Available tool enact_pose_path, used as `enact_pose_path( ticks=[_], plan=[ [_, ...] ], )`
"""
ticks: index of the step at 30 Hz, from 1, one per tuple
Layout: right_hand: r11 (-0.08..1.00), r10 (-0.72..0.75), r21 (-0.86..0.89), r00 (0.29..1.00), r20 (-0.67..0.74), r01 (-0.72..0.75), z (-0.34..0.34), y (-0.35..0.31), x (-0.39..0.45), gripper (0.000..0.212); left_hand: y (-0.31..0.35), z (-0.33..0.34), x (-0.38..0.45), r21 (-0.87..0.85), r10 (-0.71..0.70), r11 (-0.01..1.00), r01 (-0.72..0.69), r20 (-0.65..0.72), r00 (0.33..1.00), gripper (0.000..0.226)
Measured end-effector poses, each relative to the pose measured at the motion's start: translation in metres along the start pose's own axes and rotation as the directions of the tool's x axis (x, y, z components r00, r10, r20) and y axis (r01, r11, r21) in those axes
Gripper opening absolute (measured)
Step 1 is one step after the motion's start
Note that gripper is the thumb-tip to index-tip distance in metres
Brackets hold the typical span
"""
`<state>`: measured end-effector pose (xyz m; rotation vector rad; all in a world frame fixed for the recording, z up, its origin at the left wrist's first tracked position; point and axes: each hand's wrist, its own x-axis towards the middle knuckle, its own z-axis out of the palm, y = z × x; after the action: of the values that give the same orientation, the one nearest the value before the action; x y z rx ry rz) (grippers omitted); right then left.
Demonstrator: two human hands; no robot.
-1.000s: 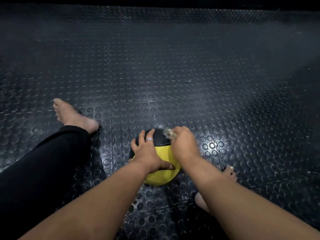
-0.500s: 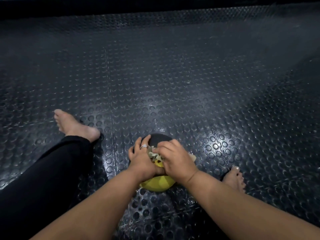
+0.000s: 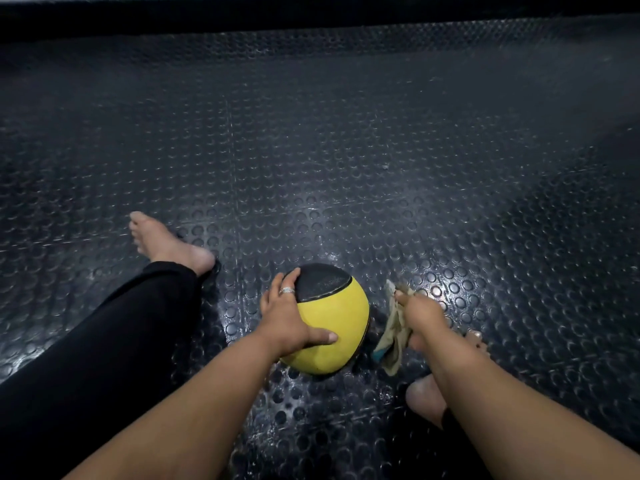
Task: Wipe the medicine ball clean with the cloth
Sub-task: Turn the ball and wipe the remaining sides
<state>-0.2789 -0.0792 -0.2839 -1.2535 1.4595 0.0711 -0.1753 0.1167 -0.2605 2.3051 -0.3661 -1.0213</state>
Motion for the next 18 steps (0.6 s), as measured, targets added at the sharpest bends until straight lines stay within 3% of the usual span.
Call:
enact_pose_path(
  ticks=[5, 11, 14, 16, 18],
  plan=[
    [0.953, 0.174, 0.237, 0.981, 0.081, -0.189, 0.011, 0.028, -0.016, 0.019, -0.013, -0.006, 0.0, -0.048, 0.015, 0.999, -0.015, -0.007, 1.0, 0.14],
    [0.976, 0.079, 0.199, 0.994, 0.081, -0.093, 0.022, 0.02, -0.019, 0.019, -0.023, 0.0, -0.008, -0.064, -0.002, 0.998, -0.002, -0.071, 0.998, 0.138],
    [0.969, -0.232, -0.082, 0.973, 0.014, 0.232, 0.029, 0.005, -0.03, 0.017, -0.028, -0.001, -0.008, -0.067, -0.024, 0.998, 0.021, -0.044, 0.999, 0.14],
    [0.792, -0.543, -0.277, 0.835, 0.086, 0.544, 0.04, -0.008, -0.05, 0.015, -0.026, 0.001, -0.009, -0.059, -0.03, 0.998, 0.027, -0.044, 0.999, 0.14],
    [0.52, -0.734, -0.391, 0.631, 0.25, 0.76, 0.057, -0.012, -0.064, 0.023, -0.022, 0.007, -0.011, -0.035, -0.032, 0.999, 0.03, -0.062, 0.998, 0.139]
  ],
)
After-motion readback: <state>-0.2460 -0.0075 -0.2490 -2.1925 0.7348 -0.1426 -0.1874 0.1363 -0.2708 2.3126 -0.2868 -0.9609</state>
